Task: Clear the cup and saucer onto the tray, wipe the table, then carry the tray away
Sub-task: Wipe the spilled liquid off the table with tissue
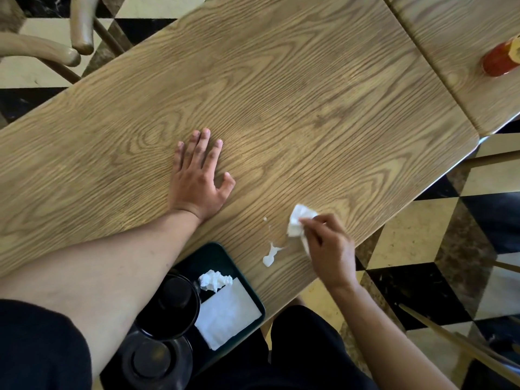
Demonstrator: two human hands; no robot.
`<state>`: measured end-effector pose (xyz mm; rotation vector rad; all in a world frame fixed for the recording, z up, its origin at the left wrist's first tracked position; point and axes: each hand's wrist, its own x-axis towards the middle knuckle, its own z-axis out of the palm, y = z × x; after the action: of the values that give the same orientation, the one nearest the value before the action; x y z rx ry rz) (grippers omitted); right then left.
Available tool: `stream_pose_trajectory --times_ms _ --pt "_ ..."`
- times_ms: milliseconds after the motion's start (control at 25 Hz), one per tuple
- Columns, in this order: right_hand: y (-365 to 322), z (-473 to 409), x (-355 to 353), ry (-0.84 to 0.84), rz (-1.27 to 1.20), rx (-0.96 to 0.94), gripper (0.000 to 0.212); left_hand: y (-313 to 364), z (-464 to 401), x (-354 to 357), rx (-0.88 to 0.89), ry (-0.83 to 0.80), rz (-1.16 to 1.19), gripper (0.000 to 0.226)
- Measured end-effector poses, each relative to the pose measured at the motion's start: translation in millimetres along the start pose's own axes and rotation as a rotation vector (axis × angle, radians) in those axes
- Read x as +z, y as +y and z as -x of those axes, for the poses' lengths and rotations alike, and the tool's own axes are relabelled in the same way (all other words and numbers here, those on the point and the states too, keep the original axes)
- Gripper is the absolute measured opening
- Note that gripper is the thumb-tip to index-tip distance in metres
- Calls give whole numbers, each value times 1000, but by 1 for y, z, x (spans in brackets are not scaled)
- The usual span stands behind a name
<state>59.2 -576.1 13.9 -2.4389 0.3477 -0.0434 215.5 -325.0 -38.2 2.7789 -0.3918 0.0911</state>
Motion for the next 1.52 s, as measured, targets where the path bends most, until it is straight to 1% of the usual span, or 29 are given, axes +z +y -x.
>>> stream_pose_trajectory --times_ms 80,120,160,200,240,320,400,480,520,560,600,640,720,760,840,880,920,960,1000,1120,1200,1240,1280,1400,1520 --pt "3 -26 -7 140 -18 201 18 0 0 -1 -12 -15 4 71" --pt "0 -34 -6 156 -42 279 19 1 0 -1 -15 -18 4 71" --pt "-6 -39 -2 149 -61 303 20 1 0 -1 -16 -17 5 71" --pt "-15 -40 6 120 -74 277 20 1 0 -1 -14 -15 7 72" --pt "-25 -38 15 75 -80 214 20 1 -1 -1 -12 -14 10 72" --pt "-43 -31 31 -53 -79 21 20 0 -1 -2 -8 -8 9 72" --pt "-47 -22 38 -282 -64 -211 25 0 0 -2 -2 -4 -1 71" --pt "-37 -11 31 -534 -29 -443 35 0 0 -1 6 1 -4 69" --pt "-28 -9 23 -623 -2 -529 39 0 0 -1 6 5 -3 69" --pt "-18 -9 14 -677 37 -584 41 0 0 0 5 8 -2 68" --pt "-8 -13 5 -694 79 -610 40 0 0 0 3 11 -2 68" --pt "-1 -18 -4 -666 114 -608 39 0 0 0 2 12 -3 68" --pt "11 -31 -14 -502 140 -528 39 0 0 -1 -4 3 0 70" --pt "14 -36 -16 -398 136 -430 38 1 0 -1 -10 -5 5 70" --pt "9 -43 -12 -189 91 -154 32 1 0 -2 -18 -13 13 71" --pt "3 -42 -6 -113 61 -37 29 1 0 -3 -19 -13 13 71" --pt "-5 -38 1 -78 36 29 26 1 0 -3 -19 -13 12 71" --pt "-13 -30 9 -89 18 30 24 1 0 -2 -16 -12 11 71" --pt "-21 -18 15 -139 -4 -23 22 1 0 -2 -12 -9 8 71" --pt "-33 19 20 -367 -24 -279 14 0 1 -1 2 1 -7 69" --pt "-26 30 13 -469 3 -339 7 -1 1 0 1 1 -6 69" --pt "-21 30 8 -477 16 -324 4 -1 1 0 0 2 -2 69" --pt "-15 28 3 -451 33 -283 2 0 1 -1 0 3 1 69" --pt "-12 16 -6 -295 130 -65 5 0 1 0 -6 4 4 69" --pt "-24 5 -7 -211 149 140 5 0 0 0 -13 -1 6 70"
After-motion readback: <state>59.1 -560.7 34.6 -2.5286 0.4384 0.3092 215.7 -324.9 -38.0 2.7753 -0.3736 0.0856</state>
